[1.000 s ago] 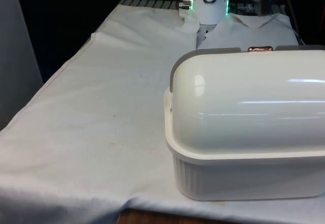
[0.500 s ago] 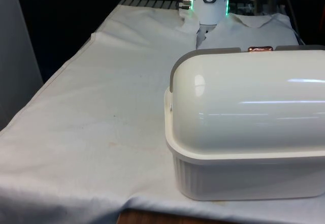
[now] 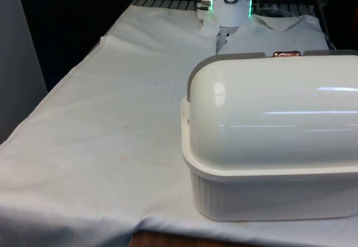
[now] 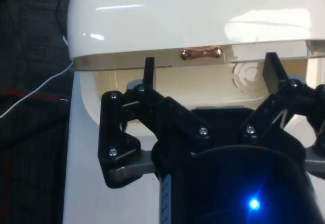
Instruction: Open the lid, then close it.
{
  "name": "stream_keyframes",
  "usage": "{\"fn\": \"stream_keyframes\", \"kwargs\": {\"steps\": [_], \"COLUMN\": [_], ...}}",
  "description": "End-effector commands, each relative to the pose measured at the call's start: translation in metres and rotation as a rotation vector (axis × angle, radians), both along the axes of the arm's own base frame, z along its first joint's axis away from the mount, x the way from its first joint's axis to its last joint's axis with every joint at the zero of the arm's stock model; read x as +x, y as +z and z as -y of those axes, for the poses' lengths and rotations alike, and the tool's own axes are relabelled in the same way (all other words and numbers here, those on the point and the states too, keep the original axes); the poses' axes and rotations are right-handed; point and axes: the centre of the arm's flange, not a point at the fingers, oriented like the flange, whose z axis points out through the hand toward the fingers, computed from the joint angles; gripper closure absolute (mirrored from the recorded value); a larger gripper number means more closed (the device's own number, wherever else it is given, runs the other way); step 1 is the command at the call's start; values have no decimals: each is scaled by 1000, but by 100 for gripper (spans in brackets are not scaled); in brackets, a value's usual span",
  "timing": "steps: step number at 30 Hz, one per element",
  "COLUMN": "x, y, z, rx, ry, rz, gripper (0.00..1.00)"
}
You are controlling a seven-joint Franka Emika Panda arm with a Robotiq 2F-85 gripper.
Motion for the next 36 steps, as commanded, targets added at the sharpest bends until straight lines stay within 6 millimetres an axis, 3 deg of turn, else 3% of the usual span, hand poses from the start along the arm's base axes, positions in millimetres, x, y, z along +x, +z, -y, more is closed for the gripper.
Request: {"fn": "stream_keyframes", "kwargs": {"steps": [1,15,19,21,26,30,34,36], "x": [3,27,26,26,26,26,27,27], "y": [-1,-3,-3,-3,-3,-3,-4,-4], "z": [0,-2,-3,-4,-4,-4,-5,-5], "rx": [-2,-7,-7,-8,-7,-7,-1,-3], "ry": [-4,-15,-16,-15,-16,-17,-9,-15], "rz": [0,15,16,17,17,16,17,14], "gripper": [0,0,17,33,53,80,99,100]}}
